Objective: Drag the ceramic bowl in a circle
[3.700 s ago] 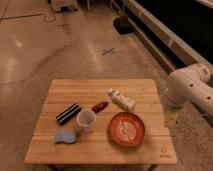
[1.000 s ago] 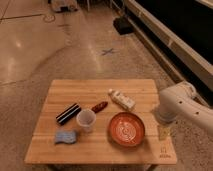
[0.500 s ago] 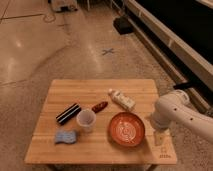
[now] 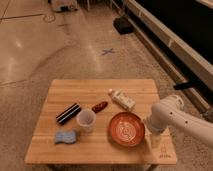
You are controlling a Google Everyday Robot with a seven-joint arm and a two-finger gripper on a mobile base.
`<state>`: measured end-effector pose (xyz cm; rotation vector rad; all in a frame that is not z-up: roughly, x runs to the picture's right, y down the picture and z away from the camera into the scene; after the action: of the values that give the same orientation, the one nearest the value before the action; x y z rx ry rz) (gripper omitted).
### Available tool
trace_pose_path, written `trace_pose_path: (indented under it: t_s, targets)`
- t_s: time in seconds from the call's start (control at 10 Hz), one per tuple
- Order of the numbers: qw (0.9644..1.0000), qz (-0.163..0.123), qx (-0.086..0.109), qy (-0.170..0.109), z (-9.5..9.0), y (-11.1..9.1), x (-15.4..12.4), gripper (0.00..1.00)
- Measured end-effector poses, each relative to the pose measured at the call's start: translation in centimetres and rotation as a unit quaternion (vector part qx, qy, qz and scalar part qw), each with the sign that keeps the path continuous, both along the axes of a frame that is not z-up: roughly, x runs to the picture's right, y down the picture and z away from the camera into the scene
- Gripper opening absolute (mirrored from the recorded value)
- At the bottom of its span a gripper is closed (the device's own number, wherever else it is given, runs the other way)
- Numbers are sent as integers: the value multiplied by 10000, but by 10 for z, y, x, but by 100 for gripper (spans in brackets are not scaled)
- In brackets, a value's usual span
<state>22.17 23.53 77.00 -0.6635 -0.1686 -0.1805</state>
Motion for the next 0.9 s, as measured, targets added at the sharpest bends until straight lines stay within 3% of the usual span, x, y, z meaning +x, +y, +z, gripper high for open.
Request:
trace_pose_path:
  t_s: [0.3,0.7,0.9]
  targets:
    - [10000,31,-36,-47,11,7,-3,78]
    - [9999,95,-134,-33,18,9,-1,39]
    - [9997,102,-201,-39,20,10,-3,36]
